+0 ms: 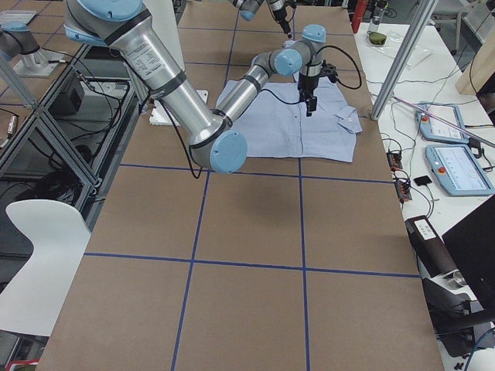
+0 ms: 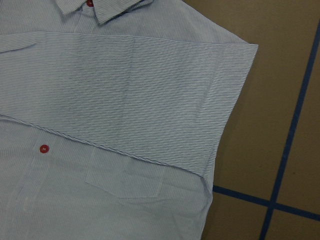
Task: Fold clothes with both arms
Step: 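Withdraw the right gripper back toward its side of the shirt, then grasp the other sleeve cuff with the left gripper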
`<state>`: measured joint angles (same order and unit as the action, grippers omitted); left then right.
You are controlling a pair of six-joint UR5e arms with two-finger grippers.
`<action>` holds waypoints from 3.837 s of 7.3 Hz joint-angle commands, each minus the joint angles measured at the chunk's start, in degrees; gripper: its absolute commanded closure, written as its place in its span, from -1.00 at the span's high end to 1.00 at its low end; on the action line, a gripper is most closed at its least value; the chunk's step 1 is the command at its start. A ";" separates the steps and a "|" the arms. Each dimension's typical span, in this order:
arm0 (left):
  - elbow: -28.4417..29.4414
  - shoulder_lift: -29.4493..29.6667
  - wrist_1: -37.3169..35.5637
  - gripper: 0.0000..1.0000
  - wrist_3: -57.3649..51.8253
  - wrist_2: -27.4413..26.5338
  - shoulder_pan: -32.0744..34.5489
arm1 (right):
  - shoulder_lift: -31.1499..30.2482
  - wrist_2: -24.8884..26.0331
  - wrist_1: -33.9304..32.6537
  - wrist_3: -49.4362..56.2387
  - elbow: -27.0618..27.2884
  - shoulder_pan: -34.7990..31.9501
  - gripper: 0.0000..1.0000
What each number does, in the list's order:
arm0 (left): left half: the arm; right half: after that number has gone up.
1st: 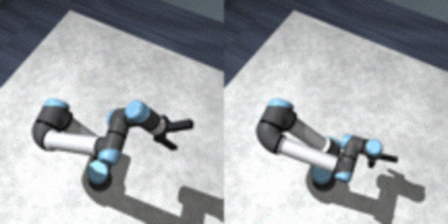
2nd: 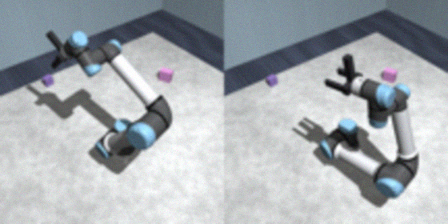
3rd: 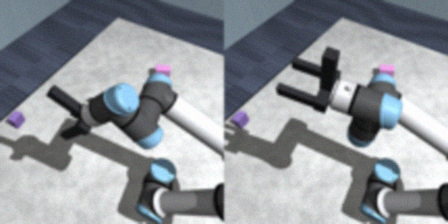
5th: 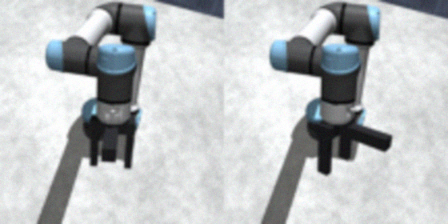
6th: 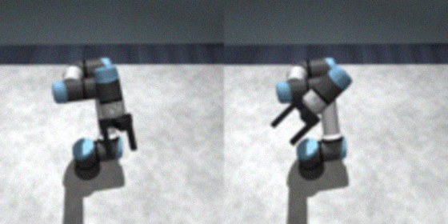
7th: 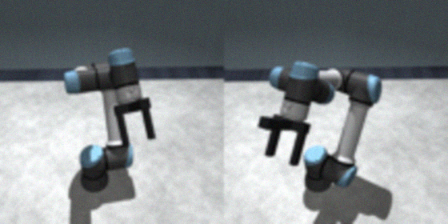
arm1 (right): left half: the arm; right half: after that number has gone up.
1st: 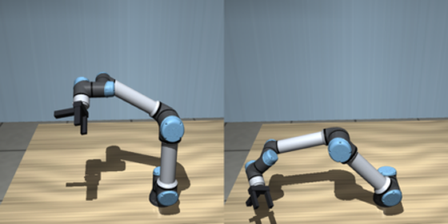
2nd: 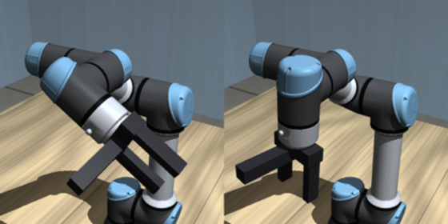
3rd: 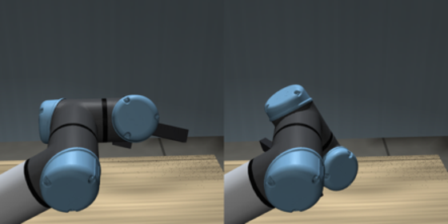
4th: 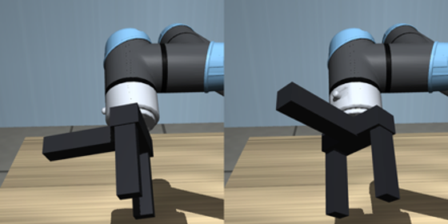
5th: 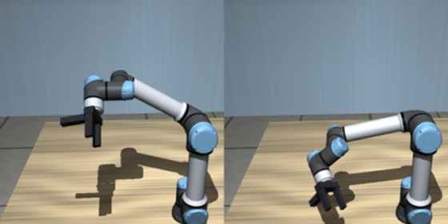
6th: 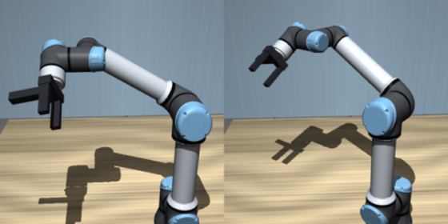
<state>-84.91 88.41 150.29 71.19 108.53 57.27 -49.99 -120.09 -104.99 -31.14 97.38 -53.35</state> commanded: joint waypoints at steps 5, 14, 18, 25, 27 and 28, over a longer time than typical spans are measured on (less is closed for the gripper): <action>4.41 0.54 0.01 0.47 -0.08 -4.73 -0.67 | -4.15 -4.18 -3.46 6.27 4.39 -4.31 1.00; 6.87 2.73 -0.08 0.13 0.00 -4.82 -2.43 | -4.94 -4.10 -3.20 6.27 4.75 -4.31 1.00; 6.43 2.65 0.01 -0.23 -0.08 -4.29 -2.43 | -4.94 -4.10 -3.20 6.27 5.01 -4.22 1.00; 5.90 2.03 0.10 -0.86 0.00 -4.11 -2.25 | -5.03 -3.83 -3.11 6.18 5.10 -4.13 1.00; 4.76 1.94 0.10 -1.00 0.00 -3.85 -2.17 | -5.11 -3.83 -3.11 6.18 5.01 -4.04 1.00; 1.97 1.33 -0.08 -1.00 0.00 -2.72 -1.90 | -5.11 -3.83 -3.20 6.18 5.10 -4.04 1.00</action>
<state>-80.56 90.21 150.34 71.19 104.88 55.16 -55.08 -123.90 -108.13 -24.96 102.42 -57.40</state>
